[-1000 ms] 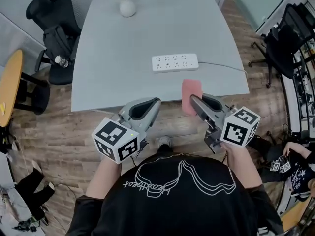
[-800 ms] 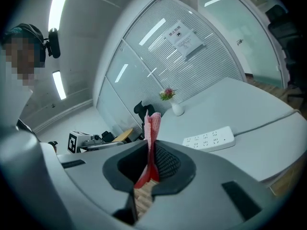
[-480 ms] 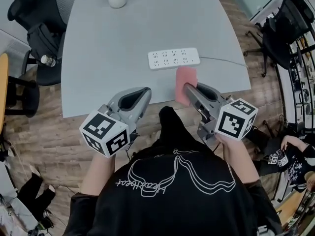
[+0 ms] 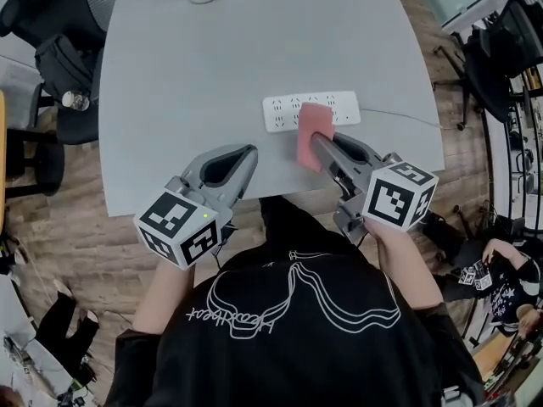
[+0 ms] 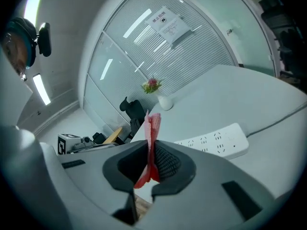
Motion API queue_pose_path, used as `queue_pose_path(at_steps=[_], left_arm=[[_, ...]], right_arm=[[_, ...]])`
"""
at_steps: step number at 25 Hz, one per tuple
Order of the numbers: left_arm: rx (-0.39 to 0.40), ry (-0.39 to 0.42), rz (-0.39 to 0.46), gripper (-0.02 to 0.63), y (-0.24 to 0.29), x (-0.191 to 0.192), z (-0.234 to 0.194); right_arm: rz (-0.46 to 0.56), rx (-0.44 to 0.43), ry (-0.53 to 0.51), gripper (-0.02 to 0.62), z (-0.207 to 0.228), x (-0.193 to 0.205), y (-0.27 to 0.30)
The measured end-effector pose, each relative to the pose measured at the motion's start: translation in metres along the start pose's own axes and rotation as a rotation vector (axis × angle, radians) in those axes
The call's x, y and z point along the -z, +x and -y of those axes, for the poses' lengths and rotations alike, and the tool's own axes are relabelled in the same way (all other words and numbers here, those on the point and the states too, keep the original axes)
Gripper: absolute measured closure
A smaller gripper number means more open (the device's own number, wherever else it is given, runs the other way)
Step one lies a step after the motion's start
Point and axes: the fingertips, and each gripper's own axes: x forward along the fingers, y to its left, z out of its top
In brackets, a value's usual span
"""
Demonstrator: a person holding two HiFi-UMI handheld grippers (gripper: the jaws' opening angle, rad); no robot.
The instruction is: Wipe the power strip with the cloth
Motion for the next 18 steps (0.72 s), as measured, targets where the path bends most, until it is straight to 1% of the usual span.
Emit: queue_pose_path(at_steps=[3, 6, 12, 15, 18], left_arm=[[-0.002, -0.015, -0.012, 0.592, 0.011, -0.009, -0.022], [0.004, -0.028, -0.024, 0.592, 0.023, -0.012, -0.039], [-0.009, -0.065, -0.065, 0.592, 0.037, 0.002, -0.080], [-0.020, -0.082, -0.085, 0.592, 0.040, 0.009, -0.098], [-0.029, -0.094, -0.096, 0.592, 0.043, 0.016, -0.110]], right_arm=[[-0.032, -0.007, 0.047, 0.565, 0.009, -0.005, 0.020], [-0.063, -0.012, 0.055, 0.565, 0.018, -0.008, 0.037], [-0.117, 0.000, 0.045, 0.563, 0.031, -0.005, 0.082], [-0.163, 0.004, 0.063, 0.563, 0.035, 0.000, 0.102], [-0.224, 0.002, 0.042, 0.563, 0.039, 0.011, 0.115]])
